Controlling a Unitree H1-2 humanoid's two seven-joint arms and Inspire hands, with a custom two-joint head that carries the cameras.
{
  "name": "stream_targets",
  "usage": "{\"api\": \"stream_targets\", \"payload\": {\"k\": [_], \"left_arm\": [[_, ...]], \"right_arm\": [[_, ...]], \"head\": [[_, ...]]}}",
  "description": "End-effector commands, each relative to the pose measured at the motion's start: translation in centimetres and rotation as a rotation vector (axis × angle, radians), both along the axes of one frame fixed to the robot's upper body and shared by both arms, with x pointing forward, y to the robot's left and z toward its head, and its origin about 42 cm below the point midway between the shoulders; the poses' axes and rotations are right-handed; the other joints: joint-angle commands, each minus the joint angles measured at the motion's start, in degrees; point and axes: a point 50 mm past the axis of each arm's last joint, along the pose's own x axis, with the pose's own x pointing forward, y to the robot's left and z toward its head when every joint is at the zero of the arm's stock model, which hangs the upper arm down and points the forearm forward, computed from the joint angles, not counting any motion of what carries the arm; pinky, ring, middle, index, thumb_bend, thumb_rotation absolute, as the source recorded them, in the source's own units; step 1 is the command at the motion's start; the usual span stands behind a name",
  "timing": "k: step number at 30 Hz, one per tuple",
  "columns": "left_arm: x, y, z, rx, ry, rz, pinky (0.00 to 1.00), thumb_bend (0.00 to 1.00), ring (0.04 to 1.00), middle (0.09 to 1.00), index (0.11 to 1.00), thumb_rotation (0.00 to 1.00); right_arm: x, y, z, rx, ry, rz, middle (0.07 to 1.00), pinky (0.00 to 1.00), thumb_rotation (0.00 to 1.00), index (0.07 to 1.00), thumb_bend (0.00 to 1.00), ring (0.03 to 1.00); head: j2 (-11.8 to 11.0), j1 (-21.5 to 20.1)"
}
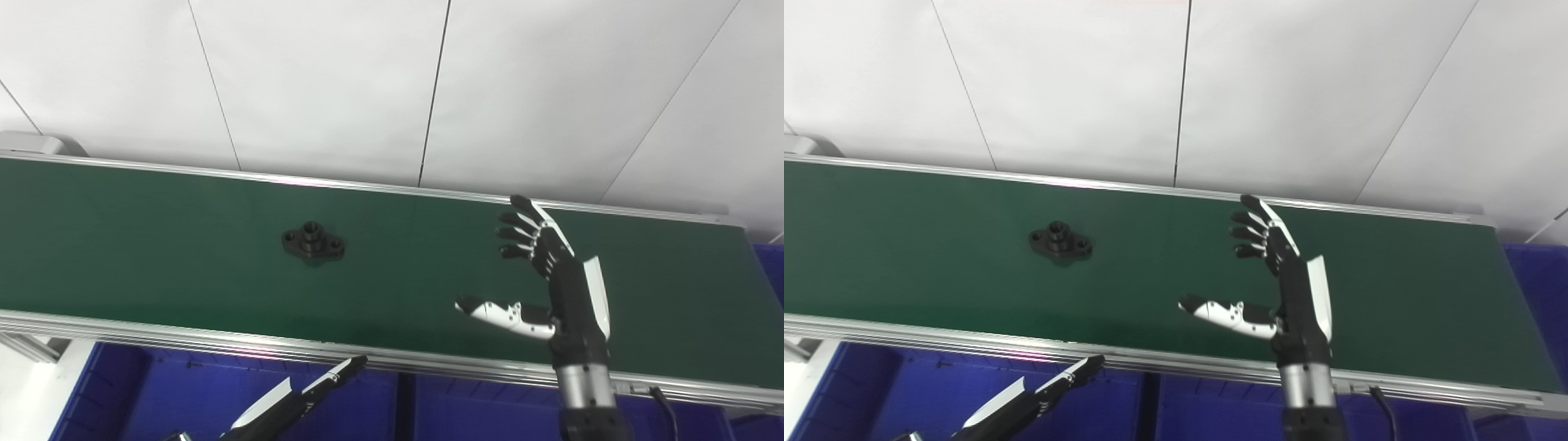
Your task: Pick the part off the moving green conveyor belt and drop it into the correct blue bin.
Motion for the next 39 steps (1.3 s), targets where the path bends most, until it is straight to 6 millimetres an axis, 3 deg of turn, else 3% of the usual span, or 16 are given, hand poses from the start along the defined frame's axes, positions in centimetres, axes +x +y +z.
{"api": "stream_targets", "payload": {"k": [1, 4, 10, 20, 23, 30, 39], "left_arm": [[0.6, -0.5, 1.0, -0.023, -0.067, -0.018, 0.97, 0.98, 0.996, 1.000, 0.997, 0.42], [0.8, -0.8, 0.9, -0.020, -0.070, -0.019, 0.95, 0.98, 0.989, 1.000, 0.999, 0.42], [1.0, -1.0, 0.6, -0.016, -0.064, -0.035, 0.96, 0.98, 0.993, 1.000, 1.000, 0.44], [1.1, -1.2, 0.5, -0.012, -0.059, -0.061, 0.99, 0.99, 1.000, 1.000, 1.000, 0.45], [1.1, -1.3, 0.4, -0.008, -0.061, -0.061, 1.00, 0.99, 1.000, 1.000, 1.000, 0.45], [0.8, -1.6, 0.6, 0.003, -0.064, -0.061, 1.00, 1.00, 1.000, 1.000, 1.000, 0.46], [0.8, -2.0, 0.6, -0.021, -0.064, -0.063, 0.93, 0.97, 0.993, 1.000, 1.000, 0.41]], "right_arm": [[1.3, 0.7, 0.6, -0.041, -0.011, 0.003, 0.783, 0.63, 0.27, 0.858, 0.92, 0.741], [2.3, 1.1, 0.5, -0.096, -0.008, 0.014, 0.783, 0.60, 0.31, 0.860, 0.91, 0.736], [5.7, 3.2, 1.1, -0.188, -0.010, 0.063, 0.798, 0.61, 0.31, 0.858, 0.90, 0.738], [9.7, 5.1, 1.5, -0.298, -0.034, 0.096, 0.802, 0.61, 0.30, 0.854, 0.91, 0.737], [10.4, 5.5, 1.3, -0.336, -0.017, 0.116, 0.815, 0.62, 0.32, 0.862, 0.92, 0.744], [11.6, 7.0, 1.4, -0.434, 0.029, 0.188, 0.871, 0.76, 0.33, 0.894, 0.93, 0.841], [12.9, 9.2, 0.7, -0.559, 0.043, 0.247, 0.860, 0.80, 0.33, 0.886, 0.95, 0.846]], "head": [[-0.18, 0.32], [-0.35, 0.42], [-0.99, -0.94], [-1.15, -1.34], [-1.12, -0.95], [-1.01, -0.22], [-0.83, 0.11]]}}
